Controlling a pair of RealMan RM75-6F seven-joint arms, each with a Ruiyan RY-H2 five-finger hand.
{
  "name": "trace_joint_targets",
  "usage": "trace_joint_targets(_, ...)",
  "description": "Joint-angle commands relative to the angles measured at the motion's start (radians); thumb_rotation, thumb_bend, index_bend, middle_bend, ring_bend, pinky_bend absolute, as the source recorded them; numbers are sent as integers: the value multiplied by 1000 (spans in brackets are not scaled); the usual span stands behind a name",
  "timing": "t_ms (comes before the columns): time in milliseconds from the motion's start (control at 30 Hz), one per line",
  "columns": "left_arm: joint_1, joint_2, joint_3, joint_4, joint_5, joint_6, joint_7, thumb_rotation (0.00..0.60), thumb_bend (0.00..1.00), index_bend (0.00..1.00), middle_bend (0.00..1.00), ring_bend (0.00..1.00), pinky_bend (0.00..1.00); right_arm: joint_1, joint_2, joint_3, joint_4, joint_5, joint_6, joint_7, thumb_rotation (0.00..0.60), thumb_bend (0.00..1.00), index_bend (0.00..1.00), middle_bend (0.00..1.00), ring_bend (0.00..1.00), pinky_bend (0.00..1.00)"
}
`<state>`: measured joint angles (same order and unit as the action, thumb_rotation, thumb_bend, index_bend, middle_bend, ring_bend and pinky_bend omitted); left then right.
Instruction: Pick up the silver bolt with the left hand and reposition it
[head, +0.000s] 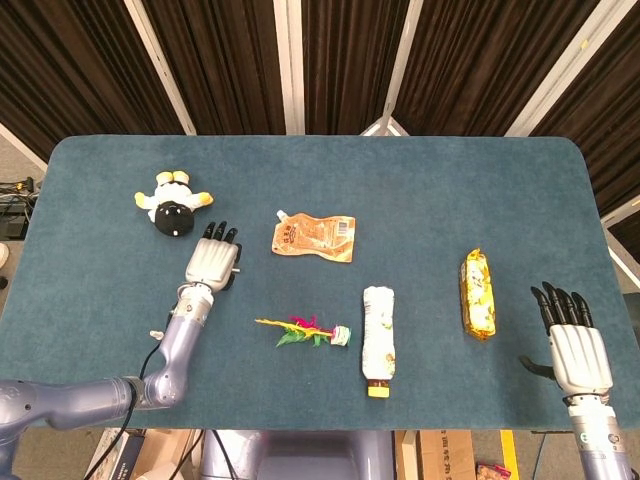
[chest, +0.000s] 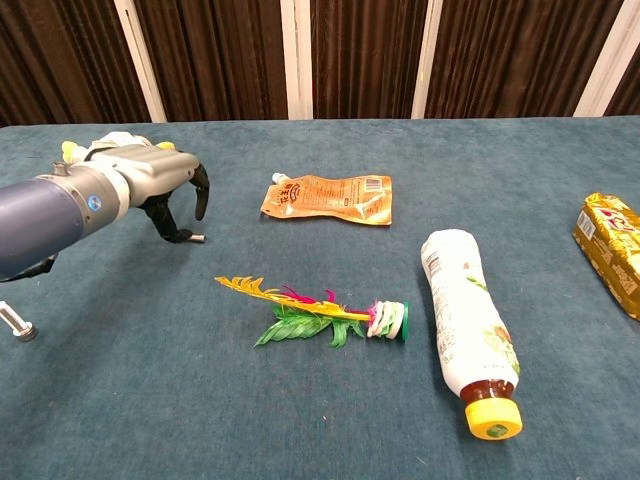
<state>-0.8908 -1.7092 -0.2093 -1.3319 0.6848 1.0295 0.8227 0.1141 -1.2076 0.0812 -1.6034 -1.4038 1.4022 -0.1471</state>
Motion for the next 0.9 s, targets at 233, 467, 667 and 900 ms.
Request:
trace_joint_targets(233,-6,-25,13,30,-1,2,12,600,483,440,109,0,0,0,5,0,0,2,-4,13,600,115,83,69,62,0)
trace_joint_targets(467,-15,-57,16,66,-2,7,25,600,483,464,110,0,0,1,5,1,2,4,-5,17,600,114,83,68,62,0)
trace_joint_targets(667,-17,-77,27,94,-9,11,50,600,484,466,109,0,0,2,6,1,3,6,-9,22,600,114,83,68,61,0)
trace_joint_targets(900,-17,-93,28,116,-18,2,56,600,484,482,111,0,0,2,6,3,5,10,-10,30,600,115,83,68,62,0)
